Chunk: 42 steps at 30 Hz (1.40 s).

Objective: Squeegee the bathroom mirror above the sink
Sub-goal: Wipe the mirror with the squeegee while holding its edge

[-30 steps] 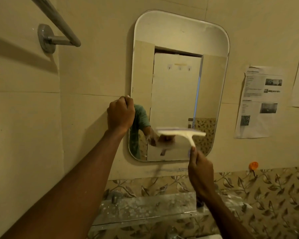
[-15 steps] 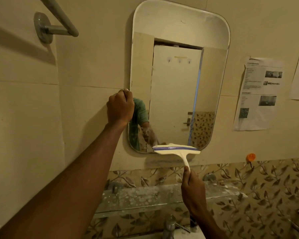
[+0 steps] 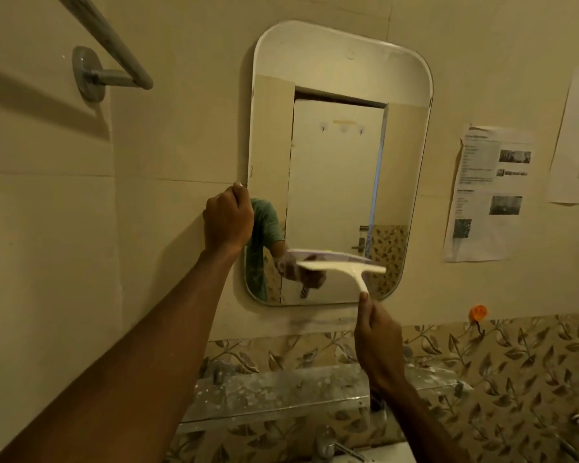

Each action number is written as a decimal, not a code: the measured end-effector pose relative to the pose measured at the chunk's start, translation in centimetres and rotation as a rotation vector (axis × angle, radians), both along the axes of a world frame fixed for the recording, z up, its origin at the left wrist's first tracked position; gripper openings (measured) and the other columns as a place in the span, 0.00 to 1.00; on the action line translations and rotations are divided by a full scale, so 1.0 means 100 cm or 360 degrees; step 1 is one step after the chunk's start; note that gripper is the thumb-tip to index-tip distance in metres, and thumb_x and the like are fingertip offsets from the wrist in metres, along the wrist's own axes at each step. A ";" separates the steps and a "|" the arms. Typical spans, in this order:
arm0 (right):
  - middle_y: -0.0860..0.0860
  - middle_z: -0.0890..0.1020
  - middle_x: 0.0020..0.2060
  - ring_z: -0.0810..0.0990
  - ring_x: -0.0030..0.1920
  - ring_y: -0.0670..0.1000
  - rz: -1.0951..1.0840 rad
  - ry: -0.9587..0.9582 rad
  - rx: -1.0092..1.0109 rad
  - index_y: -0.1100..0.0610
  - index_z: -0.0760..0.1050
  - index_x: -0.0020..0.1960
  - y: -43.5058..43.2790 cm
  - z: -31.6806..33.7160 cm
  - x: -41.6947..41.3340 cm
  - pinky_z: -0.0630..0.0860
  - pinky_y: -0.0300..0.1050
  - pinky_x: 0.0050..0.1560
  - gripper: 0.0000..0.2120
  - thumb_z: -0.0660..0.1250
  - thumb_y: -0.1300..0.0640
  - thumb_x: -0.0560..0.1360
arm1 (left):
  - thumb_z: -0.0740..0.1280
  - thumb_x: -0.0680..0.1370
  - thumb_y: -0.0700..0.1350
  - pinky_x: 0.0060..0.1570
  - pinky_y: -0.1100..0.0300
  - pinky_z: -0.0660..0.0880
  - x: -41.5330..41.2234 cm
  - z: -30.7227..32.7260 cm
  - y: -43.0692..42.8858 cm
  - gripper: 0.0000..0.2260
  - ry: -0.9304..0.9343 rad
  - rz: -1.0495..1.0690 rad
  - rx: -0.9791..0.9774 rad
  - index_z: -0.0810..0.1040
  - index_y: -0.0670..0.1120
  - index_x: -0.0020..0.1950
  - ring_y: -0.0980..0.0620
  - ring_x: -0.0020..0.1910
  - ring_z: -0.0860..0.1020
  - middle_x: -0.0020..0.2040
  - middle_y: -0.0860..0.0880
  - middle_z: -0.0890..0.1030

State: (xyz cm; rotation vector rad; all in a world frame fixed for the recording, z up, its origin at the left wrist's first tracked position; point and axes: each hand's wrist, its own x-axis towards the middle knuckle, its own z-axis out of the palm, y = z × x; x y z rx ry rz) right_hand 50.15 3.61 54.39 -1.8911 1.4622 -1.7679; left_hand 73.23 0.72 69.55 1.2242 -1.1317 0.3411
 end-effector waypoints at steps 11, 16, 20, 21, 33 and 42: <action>0.49 0.74 0.31 0.74 0.26 0.47 0.0202 0.0024 -0.0345 0.55 0.69 0.45 -0.003 0.200 0.057 0.80 0.49 0.29 0.14 0.51 0.50 0.83 | 0.45 0.77 0.61 0.54 0.44 0.77 0.013 0.003 0.001 0.32 0.0278 -0.0348 0.0126 0.79 0.39 0.43 0.41 0.47 0.79 0.43 0.40 0.82; 0.50 0.75 0.32 0.75 0.27 0.47 0.0160 0.0089 -0.0254 0.55 0.68 0.47 -0.005 0.195 0.067 0.81 0.50 0.29 0.14 0.50 0.48 0.83 | 0.44 0.71 0.64 0.49 0.37 0.78 0.017 0.000 -0.002 0.33 0.0317 -0.0508 0.0158 0.77 0.39 0.42 0.33 0.45 0.79 0.40 0.36 0.81; 0.47 0.73 0.30 0.72 0.25 0.42 0.0130 0.0129 -0.0157 0.56 0.69 0.45 0.002 0.128 0.071 0.67 0.30 0.19 0.13 0.52 0.50 0.83 | 0.44 0.69 0.62 0.45 0.37 0.79 0.017 0.006 0.009 0.32 0.0363 -0.0571 0.0186 0.77 0.38 0.41 0.34 0.43 0.79 0.38 0.36 0.81; 0.45 0.72 0.30 0.71 0.26 0.40 0.0143 0.0124 -0.0130 0.57 0.71 0.46 0.007 0.108 0.072 0.67 0.28 0.21 0.13 0.53 0.52 0.82 | 0.45 0.70 0.61 0.42 0.37 0.79 0.016 0.007 0.012 0.31 0.0408 -0.0593 0.0185 0.78 0.38 0.41 0.34 0.41 0.79 0.37 0.36 0.81; 0.49 0.75 0.32 0.75 0.26 0.46 0.0176 0.0068 -0.0360 0.57 0.70 0.46 -0.001 0.244 0.069 0.74 0.40 0.25 0.16 0.51 0.49 0.83 | 0.48 0.82 0.49 0.46 0.43 0.81 0.011 0.007 0.020 0.22 0.0494 -0.0624 0.0227 0.77 0.42 0.42 0.40 0.39 0.81 0.39 0.38 0.81; 0.46 0.74 0.30 0.72 0.25 0.41 0.0193 0.0114 -0.0080 0.52 0.70 0.42 0.011 0.125 0.075 0.66 0.29 0.20 0.13 0.53 0.51 0.82 | 0.47 0.83 0.46 0.41 0.49 0.79 0.023 0.006 0.006 0.22 0.0493 -0.0765 0.0209 0.77 0.40 0.41 0.41 0.37 0.80 0.38 0.36 0.81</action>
